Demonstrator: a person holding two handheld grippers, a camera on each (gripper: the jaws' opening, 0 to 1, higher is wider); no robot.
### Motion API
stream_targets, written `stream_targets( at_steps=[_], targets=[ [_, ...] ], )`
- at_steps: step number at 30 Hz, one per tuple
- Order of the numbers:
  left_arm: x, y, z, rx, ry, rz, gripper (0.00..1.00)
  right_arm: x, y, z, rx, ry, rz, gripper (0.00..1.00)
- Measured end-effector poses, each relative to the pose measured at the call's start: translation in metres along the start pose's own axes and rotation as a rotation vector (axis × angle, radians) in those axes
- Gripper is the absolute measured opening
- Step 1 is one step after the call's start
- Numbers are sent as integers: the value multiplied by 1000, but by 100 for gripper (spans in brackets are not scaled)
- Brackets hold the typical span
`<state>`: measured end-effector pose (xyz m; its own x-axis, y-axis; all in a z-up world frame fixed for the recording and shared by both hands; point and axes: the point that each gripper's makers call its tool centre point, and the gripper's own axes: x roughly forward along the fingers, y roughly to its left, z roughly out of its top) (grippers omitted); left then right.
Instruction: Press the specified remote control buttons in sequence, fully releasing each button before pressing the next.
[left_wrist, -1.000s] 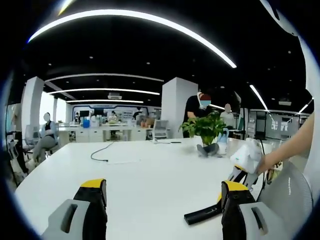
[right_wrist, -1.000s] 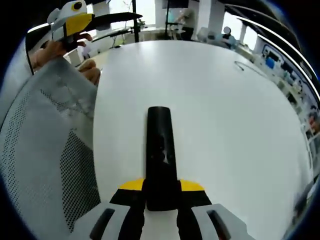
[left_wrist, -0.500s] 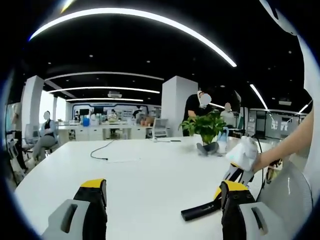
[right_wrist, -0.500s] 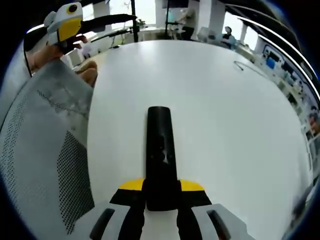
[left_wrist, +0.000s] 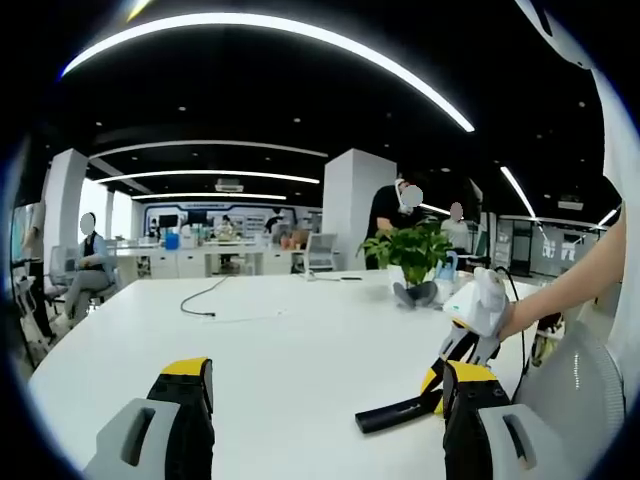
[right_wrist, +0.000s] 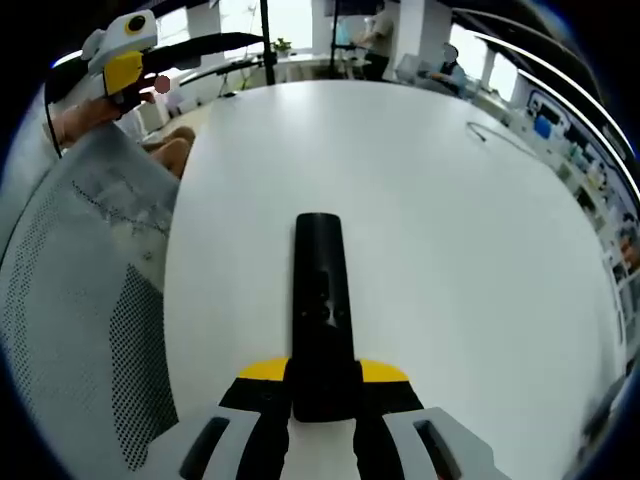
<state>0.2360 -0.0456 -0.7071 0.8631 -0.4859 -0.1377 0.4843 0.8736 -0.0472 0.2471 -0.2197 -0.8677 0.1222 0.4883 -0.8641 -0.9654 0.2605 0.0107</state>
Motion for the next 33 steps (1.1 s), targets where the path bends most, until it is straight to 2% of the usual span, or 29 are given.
stream_targets(
  at_steps=[33],
  targets=[
    [-1,2,-1,-24,4,5,99,4,-25,8,-24,24,20,21]
  ],
)
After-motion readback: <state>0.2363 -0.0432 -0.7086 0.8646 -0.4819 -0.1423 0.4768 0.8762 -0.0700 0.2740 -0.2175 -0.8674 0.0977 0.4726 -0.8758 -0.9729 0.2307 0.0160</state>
